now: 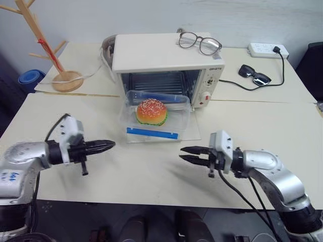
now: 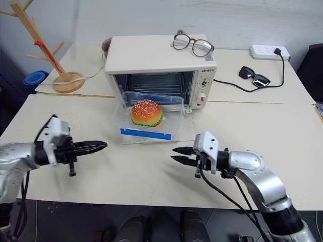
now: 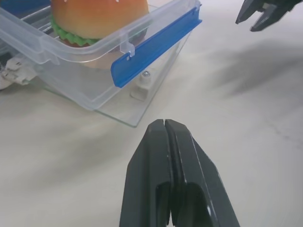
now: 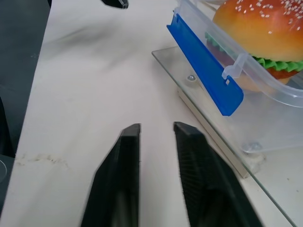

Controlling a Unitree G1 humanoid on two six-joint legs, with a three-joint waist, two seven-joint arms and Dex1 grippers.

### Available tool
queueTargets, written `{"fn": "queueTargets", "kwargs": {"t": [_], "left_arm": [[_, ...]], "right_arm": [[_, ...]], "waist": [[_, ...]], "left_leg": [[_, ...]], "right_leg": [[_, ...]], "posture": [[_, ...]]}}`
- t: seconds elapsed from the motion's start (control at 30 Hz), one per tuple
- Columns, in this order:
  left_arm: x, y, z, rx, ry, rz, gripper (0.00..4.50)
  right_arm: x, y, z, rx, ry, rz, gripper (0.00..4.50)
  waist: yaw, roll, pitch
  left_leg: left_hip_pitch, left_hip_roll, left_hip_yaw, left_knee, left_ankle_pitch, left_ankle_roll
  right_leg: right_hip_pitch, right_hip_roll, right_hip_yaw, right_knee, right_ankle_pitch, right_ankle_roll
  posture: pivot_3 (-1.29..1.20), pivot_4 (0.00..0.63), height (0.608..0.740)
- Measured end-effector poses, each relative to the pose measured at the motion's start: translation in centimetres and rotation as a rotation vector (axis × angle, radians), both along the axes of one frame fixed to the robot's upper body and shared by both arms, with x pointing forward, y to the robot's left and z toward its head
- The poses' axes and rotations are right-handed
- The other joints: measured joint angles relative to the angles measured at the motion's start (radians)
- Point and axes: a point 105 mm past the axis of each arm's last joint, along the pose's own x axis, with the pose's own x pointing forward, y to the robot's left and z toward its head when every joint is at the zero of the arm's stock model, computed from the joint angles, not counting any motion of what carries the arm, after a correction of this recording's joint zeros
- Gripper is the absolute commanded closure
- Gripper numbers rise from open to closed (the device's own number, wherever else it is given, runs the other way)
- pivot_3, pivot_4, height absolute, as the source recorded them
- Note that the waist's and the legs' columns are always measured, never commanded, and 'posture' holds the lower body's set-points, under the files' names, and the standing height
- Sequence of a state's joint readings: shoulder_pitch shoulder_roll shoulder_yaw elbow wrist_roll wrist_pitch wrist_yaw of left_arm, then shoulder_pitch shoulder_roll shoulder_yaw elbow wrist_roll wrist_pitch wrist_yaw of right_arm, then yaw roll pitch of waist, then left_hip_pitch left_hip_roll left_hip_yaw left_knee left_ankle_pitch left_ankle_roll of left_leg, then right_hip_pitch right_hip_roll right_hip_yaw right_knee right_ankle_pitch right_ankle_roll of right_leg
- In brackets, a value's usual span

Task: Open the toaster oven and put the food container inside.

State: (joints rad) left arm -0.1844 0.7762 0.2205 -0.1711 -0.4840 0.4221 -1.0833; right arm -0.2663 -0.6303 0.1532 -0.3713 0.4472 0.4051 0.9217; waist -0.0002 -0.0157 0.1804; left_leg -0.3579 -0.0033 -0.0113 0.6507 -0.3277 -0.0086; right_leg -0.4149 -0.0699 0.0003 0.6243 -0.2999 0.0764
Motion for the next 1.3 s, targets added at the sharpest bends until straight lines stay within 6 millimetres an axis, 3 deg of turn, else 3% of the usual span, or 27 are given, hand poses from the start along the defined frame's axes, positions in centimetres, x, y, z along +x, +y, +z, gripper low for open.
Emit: {"fn": "queueTargets", "kwargs": {"t": [0.2, 0.43, 0.93, 1.0, 1.13, 1.23, 1.27, 1.3], "left_arm": [[2.1, -2.8, -0.3, -0.079, -0.066, 0.008, 4.50], [5.4, -4.5, -1.1, -0.220, -0.068, 0.213, 4.50], [10.5, -5.0, 1.2, -0.366, -0.234, 0.466, 4.50], [11.0, -4.8, 1.3, -0.359, -0.243, 0.488, 4.50], [11.1, -4.3, 1.0, -0.365, -0.229, 0.506, 4.50], [8.7, -3.7, 0.6, -0.354, -0.193, 0.420, 3.88], [7.5, -3.1, 0.2, -0.330, -0.177, 0.386, 3.75], [6.1, -2.1, -0.3, -0.292, -0.157, 0.355, 3.32]], "right_arm": [[3.3, 0.9, 0.0, 0.001, -0.044, -0.107, 4.45], [7.7, 1.0, 0.9, 0.011, -0.165, -0.216, 4.45], [14.7, 4.2, 2.5, 0.080, -0.247, -0.370, 4.45], [15.1, 4.4, 2.9, 0.088, -0.261, -0.372, 4.45], [14.8, 4.6, 2.8, 0.105, -0.230, -0.336, 4.45], [12.9, 3.7, 2.6, 0.109, -0.195, -0.239, 4.50], [12.2, 2.6, 2.4, 0.099, -0.182, -0.223, 4.50], [11.6, 0.8, 2.3, 0.089, -0.170, -0.224, 4.50]], "waist": [[-0.005, 0.000, 0.000], [-0.004, 0.000, 0.000], [-0.010, 0.000, 0.000], [-0.015, 0.000, 0.000], [-0.028, 0.000, 0.000], [-0.033, 0.000, 0.000], [-0.034, 0.000, 0.000], [-0.032, 0.000, 0.000]], "left_leg": [[-0.002, -0.001, 0.001, 0.003, 0.000, 0.001], [-0.002, -0.001, 0.001, 0.006, 0.000, 0.001], [-0.006, 0.000, 0.003, 0.010, 0.003, -0.005], [-0.016, 0.000, 0.004, 0.014, 0.004, -0.005], [-0.017, 0.000, 0.004, 0.014, 0.004, -0.006], [-0.017, 0.001, 0.005, 0.013, 0.003, -0.006], [-0.017, 0.002, 0.005, 0.012, 0.003, -0.006], [-0.017, 0.002, 0.005, 0.012, 0.003, -0.006]], "right_leg": [[-0.001, 0.000, 0.000, 0.001, 0.001, 0.002], [-0.002, 0.003, 0.000, 0.004, 0.002, 0.003], [-0.004, 0.005, 0.001, 0.007, 0.002, 0.004], [-0.014, 0.005, 0.002, 0.013, 0.003, 0.005], [-0.015, 0.005, 0.002, 0.013, 0.003, 0.005], [-0.016, 0.005, 0.003, 0.013, 0.003, 0.005], [-0.016, 0.005, 0.003, 0.013, 0.003, 0.005], [-0.016, 0.005, 0.003, 0.012, 0.003, 0.005]], "posture": [[0.00, 0.150, 0.740], [0.00, 0.150, 0.740], [0.00, 0.150, 0.740], [0.00, 0.150, 0.740], [0.00, 0.150, 0.740], [0.00, 0.150, 0.740], [0.00, 0.150, 0.740], [0.00, 0.150, 0.740]]}}
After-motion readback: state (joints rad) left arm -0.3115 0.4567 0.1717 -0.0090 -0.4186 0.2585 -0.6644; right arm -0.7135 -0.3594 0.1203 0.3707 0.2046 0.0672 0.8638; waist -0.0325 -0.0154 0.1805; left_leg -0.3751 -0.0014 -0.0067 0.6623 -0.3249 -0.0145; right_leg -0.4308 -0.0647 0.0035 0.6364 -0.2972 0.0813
